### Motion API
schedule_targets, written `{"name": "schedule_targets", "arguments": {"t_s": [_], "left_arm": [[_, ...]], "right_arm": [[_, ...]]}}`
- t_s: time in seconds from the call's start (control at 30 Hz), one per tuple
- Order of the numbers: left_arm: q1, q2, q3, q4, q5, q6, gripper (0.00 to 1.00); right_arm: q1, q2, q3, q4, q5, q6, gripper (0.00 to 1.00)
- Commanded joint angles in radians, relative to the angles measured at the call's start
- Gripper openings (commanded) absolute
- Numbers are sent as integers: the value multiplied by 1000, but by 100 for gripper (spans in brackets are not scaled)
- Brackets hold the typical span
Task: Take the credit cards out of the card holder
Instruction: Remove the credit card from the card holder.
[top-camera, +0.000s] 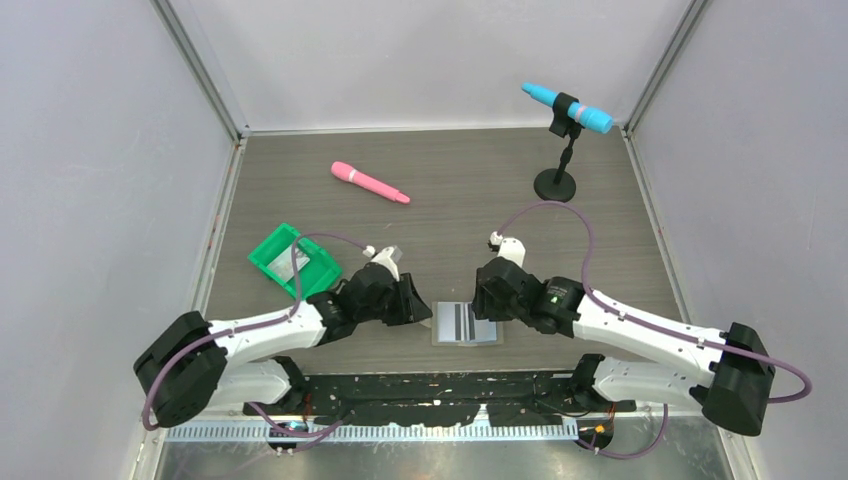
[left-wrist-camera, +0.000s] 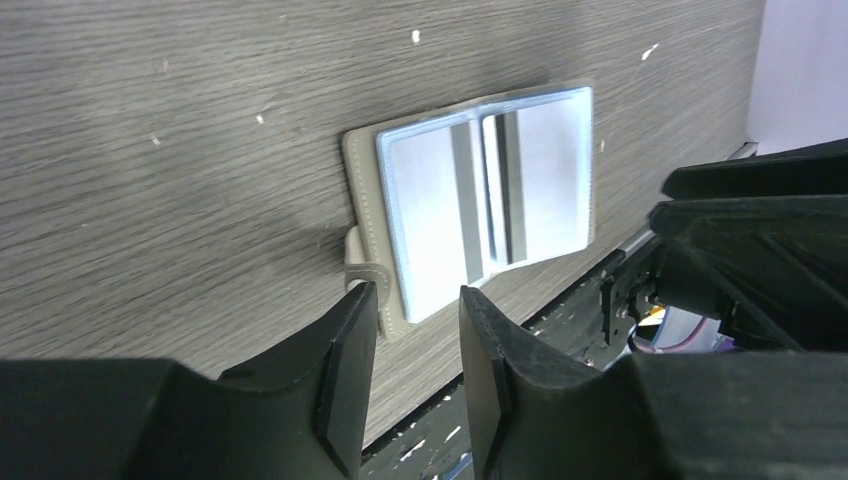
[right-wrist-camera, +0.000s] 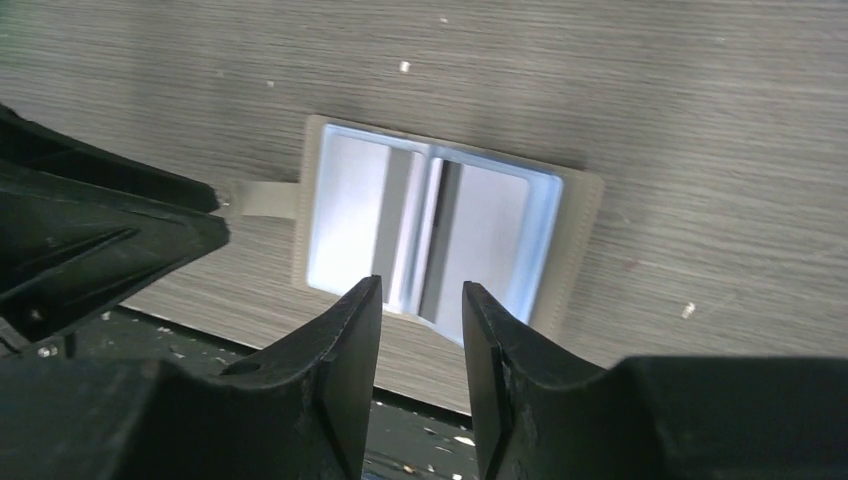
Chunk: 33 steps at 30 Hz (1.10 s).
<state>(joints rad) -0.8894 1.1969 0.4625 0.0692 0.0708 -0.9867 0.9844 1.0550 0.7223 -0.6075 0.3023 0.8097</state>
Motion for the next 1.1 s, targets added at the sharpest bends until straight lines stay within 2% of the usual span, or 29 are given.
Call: {"name": "schedule_targets", "arguments": {"t_s": [0.0, 0.2, 0.3, 0.53, 1.07], "left_arm": [[-14, -13, 56, -19, 10, 25, 35], [-27, 52, 53, 110, 87, 36, 26], [-28, 109, 72, 133, 132, 63, 21], [-28, 205, 63, 158, 117, 81, 16], [-28, 294, 47, 171, 101, 87, 10]], "right_arm": [[-5, 26, 28, 126, -70, -43, 42], [-50, 123, -30, 306, -215, -56, 38], [-69, 150, -82, 393, -234, -97, 36], [-145, 137, -221, 574, -357, -91, 32], [-217, 161, -361, 745, -477, -67, 29]]}}
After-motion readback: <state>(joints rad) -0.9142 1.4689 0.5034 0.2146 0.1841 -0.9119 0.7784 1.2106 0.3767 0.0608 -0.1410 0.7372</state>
